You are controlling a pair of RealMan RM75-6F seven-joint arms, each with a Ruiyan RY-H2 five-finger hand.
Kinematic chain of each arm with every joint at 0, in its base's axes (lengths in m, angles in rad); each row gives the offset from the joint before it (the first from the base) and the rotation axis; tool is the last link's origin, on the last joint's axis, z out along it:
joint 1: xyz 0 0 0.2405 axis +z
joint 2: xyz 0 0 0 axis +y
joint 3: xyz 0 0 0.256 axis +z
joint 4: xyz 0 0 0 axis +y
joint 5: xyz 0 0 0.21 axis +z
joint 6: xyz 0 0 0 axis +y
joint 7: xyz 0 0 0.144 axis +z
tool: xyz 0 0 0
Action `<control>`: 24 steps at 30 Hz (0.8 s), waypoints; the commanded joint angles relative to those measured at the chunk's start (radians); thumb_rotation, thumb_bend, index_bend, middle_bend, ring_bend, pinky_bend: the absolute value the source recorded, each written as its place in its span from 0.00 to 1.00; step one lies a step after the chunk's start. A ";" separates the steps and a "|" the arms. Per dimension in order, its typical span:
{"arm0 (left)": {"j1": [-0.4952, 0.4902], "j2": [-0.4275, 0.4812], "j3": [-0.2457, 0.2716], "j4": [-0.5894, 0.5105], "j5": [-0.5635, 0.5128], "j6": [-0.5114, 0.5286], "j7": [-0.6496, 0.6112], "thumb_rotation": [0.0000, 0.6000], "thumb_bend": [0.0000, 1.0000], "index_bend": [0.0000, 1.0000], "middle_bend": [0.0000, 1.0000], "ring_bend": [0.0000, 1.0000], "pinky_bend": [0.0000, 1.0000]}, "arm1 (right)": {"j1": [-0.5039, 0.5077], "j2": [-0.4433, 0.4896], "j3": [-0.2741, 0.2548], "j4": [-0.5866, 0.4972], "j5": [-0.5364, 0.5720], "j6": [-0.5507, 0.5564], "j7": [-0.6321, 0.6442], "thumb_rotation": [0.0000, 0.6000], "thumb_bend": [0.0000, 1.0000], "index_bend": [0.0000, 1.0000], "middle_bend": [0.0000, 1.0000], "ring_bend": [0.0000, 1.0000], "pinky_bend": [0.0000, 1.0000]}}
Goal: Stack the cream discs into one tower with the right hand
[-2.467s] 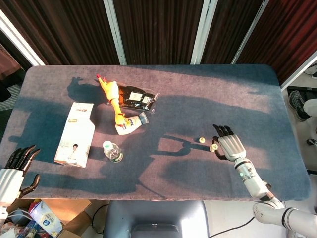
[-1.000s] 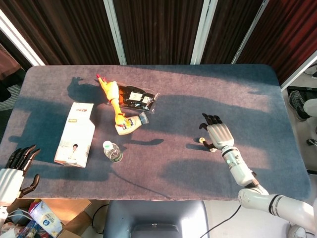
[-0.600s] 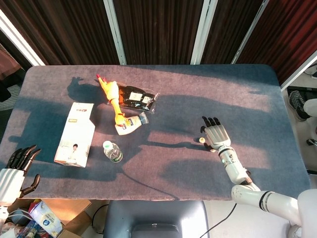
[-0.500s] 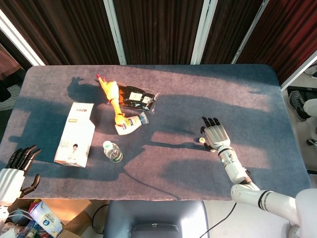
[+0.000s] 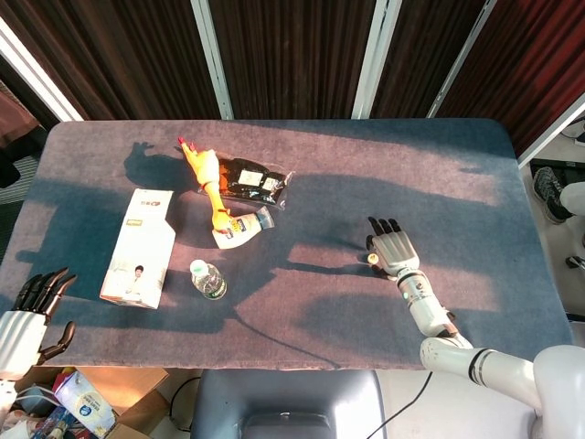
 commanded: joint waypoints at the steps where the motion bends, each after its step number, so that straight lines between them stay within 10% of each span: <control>1: 0.001 0.001 0.000 0.001 0.001 0.003 -0.003 1.00 0.52 0.00 0.00 0.00 0.03 | 0.002 -0.004 -0.001 0.003 0.002 0.001 -0.002 1.00 0.43 0.53 0.03 0.00 0.00; 24: 0.005 0.003 0.003 0.006 0.005 0.009 -0.014 1.00 0.52 0.00 0.00 0.00 0.03 | 0.004 -0.023 -0.006 0.025 0.020 0.017 -0.024 1.00 0.44 0.61 0.03 0.00 0.00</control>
